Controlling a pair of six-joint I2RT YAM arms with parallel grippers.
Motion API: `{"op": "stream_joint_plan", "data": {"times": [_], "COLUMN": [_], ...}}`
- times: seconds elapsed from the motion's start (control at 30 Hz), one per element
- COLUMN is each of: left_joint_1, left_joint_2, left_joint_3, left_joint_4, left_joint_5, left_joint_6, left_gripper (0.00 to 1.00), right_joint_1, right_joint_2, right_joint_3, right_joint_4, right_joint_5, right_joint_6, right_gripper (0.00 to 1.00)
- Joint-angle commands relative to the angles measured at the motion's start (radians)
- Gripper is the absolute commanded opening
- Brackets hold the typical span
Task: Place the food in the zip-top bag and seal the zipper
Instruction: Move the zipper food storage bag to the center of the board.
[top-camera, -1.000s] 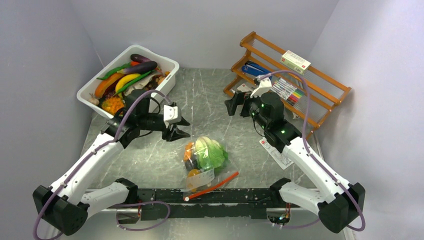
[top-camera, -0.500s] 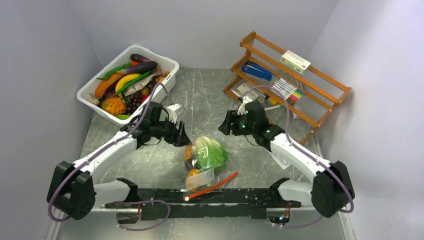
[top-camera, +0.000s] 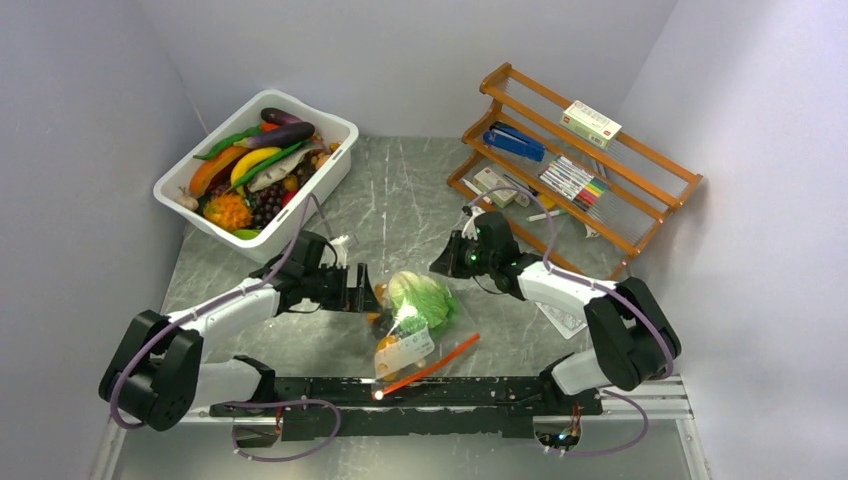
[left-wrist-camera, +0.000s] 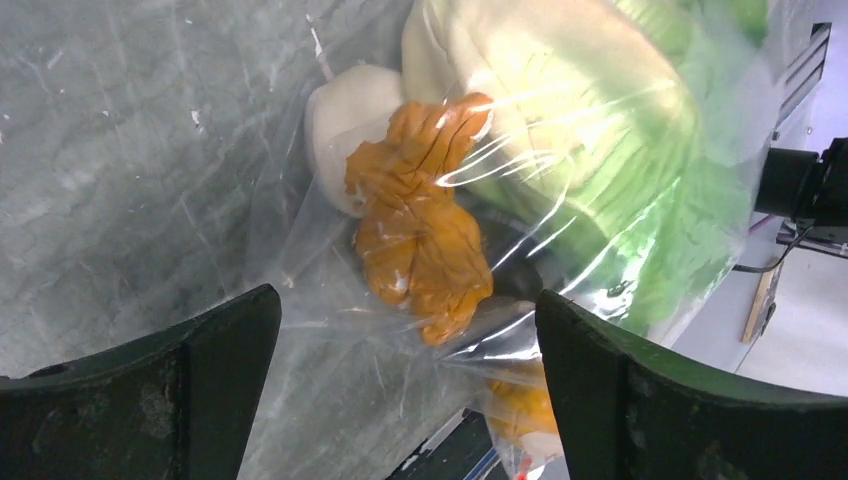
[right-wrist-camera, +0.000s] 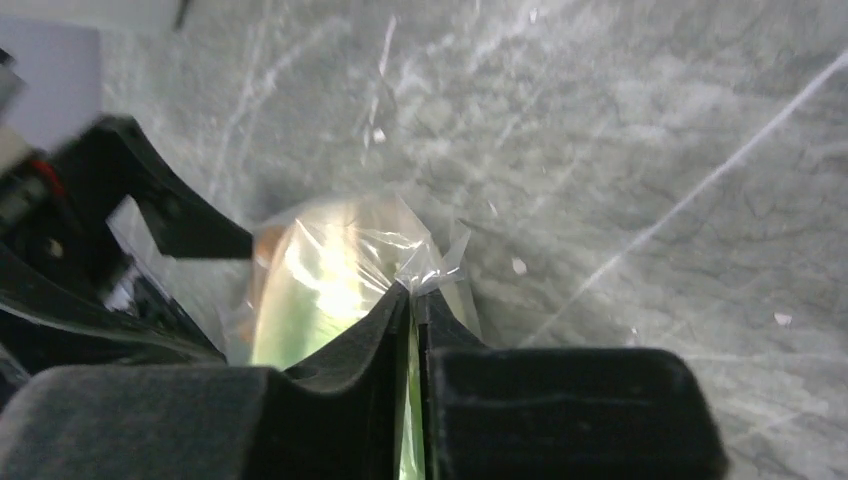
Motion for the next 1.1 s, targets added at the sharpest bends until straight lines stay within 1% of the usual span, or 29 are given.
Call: {"op": "stream_joint_plan", "data": {"times": [0.0,0.07,0.17,0.23,0.37,0.43,0.57,0.7,0.73,0.77,0.8,0.83,0.9,0.93,0.97,1.0,1.03,1.07], "left_joint_1": [0.02,0.07,0.164,0.198,0.22,0.222,0.224,0.224,0.224,0.224,0.224,0.224,0.224,0.224,0.224,0.224,0.224,0.224], "left_joint_2": [-0.013,-0.005,0.051,0.107,0.217,0.225,0.197,0.16,0.15,0.138,0.128,0.118,0.091,0.076,0.056,0.037,0.014,-0.01], "left_joint_3": [0.003,0.063,0.169,0.254,0.455,0.484,0.484,0.467,0.462,0.459,0.458,0.463,0.475,0.48,0.488,0.497,0.509,0.519], "left_joint_4": [0.129,0.137,0.186,0.197,0.101,0.092,0.101,0.1,0.099,0.095,0.09,0.079,0.056,0.047,0.034,0.018,0.0,-0.014], "left_joint_5": [-0.04,-0.06,-0.023,-0.013,0.004,-0.006,-0.02,-0.028,-0.03,-0.034,-0.038,-0.04,-0.047,-0.048,-0.05,-0.055,-0.062,-0.075], "left_joint_6": [-0.037,-0.016,0.017,0.052,0.152,0.163,0.174,0.179,0.181,0.184,0.187,0.193,0.203,0.207,0.213,0.218,0.224,0.229], "left_gripper": [0.94,0.91,0.88,0.87,0.86,0.88,0.9,0.9,0.9,0.9,0.9,0.91,0.93,0.94,1.0,0.99,0.99,0.99], "right_joint_1": [-0.003,-0.005,-0.004,-0.007,-0.013,-0.016,-0.03,-0.031,-0.03,-0.03,-0.03,-0.031,-0.03,-0.031,-0.031,-0.031,-0.031,-0.031], "right_joint_2": [-0.013,0.003,0.065,0.118,0.207,0.25,0.327,0.315,0.309,0.307,0.307,0.302,0.268,0.241,0.21,0.173,0.137,0.098], "right_joint_3": [-0.019,-0.018,0.005,0.027,0.06,0.091,0.176,0.184,0.196,0.214,0.236,0.261,0.274,0.266,0.256,0.253,0.255,0.257], "right_joint_4": [0.216,0.284,0.405,0.465,0.55,0.564,0.536,0.53,0.511,0.487,0.451,0.407,0.339,0.321,0.294,0.258,0.204,0.151], "right_joint_5": [0.117,0.177,0.234,0.256,0.295,0.31,0.292,0.293,0.285,0.27,0.245,0.228,0.231,0.235,0.241,0.257,0.274,0.29], "right_joint_6": [0.067,0.077,0.128,0.165,0.222,0.219,0.166,0.099,0.075,0.049,0.02,-0.008,-0.055,-0.069,-0.078,-0.09,-0.106,-0.119], "right_gripper": [0.04,0.02,0.02,0.02,0.02,0.02,0.02,0.03,0.05,0.09,0.15,0.26,0.52,0.61,0.7,0.74,0.83,0.96]}}
